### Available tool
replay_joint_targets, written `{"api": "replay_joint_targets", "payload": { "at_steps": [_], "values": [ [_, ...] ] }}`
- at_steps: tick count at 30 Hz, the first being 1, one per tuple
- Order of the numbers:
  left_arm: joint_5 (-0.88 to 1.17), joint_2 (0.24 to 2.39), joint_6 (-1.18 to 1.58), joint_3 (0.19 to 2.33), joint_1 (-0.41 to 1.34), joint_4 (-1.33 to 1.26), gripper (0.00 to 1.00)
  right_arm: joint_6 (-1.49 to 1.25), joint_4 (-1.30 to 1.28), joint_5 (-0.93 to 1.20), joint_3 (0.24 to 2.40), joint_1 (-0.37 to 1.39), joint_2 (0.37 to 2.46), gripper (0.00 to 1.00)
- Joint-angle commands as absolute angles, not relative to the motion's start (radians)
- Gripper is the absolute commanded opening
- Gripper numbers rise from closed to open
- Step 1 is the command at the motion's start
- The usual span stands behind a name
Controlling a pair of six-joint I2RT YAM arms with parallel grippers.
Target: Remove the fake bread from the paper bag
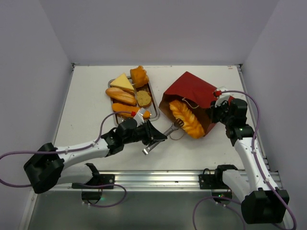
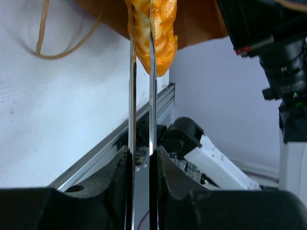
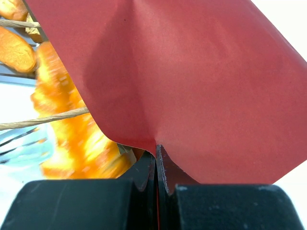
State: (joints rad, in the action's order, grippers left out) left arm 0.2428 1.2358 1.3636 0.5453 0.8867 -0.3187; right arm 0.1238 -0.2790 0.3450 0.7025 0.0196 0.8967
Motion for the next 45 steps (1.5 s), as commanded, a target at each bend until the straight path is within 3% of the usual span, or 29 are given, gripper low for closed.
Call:
{"api": "replay_joint_targets", "payload": {
  "at_steps": [1, 12, 21, 28, 35, 40, 45],
  "values": [
    [0.328, 1.12, 1.273, 0.52, 0.893, -0.28, 0.0, 0.13, -0.241, 0.313, 0.701, 0.021, 0.888, 0.0],
    [0.426, 0.752, 1.088, 0.498, 0.888, 0.133, 0.0, 0.132, -0.239, 0.304, 0.703, 0.021, 0.884, 0.0],
    [0.209, 0.549, 1.081, 0.595, 0.856, 0.466, 0.0, 0.133, -0.235, 0.305, 0.703, 0.02, 0.884, 0.0],
    [0.147, 0.656, 1.009, 0.748, 0.71, 0.511, 0.0, 0.135, -0.238, 0.305, 0.701, 0.02, 0.877, 0.0],
    [0.236, 0.775, 0.959, 0.828, 0.49, 0.451, 0.0, 0.137, -0.239, 0.307, 0.703, 0.021, 0.873, 0.0],
    [0.371, 0.883, 0.951, 0.775, 0.297, 0.278, 0.0, 0.138, -0.241, 0.307, 0.703, 0.02, 0.868, 0.0],
    [0.429, 1.001, 0.988, 0.756, 0.216, 0.094, 0.0, 0.14, -0.241, 0.305, 0.703, 0.021, 0.868, 0.0]
  ]
}}
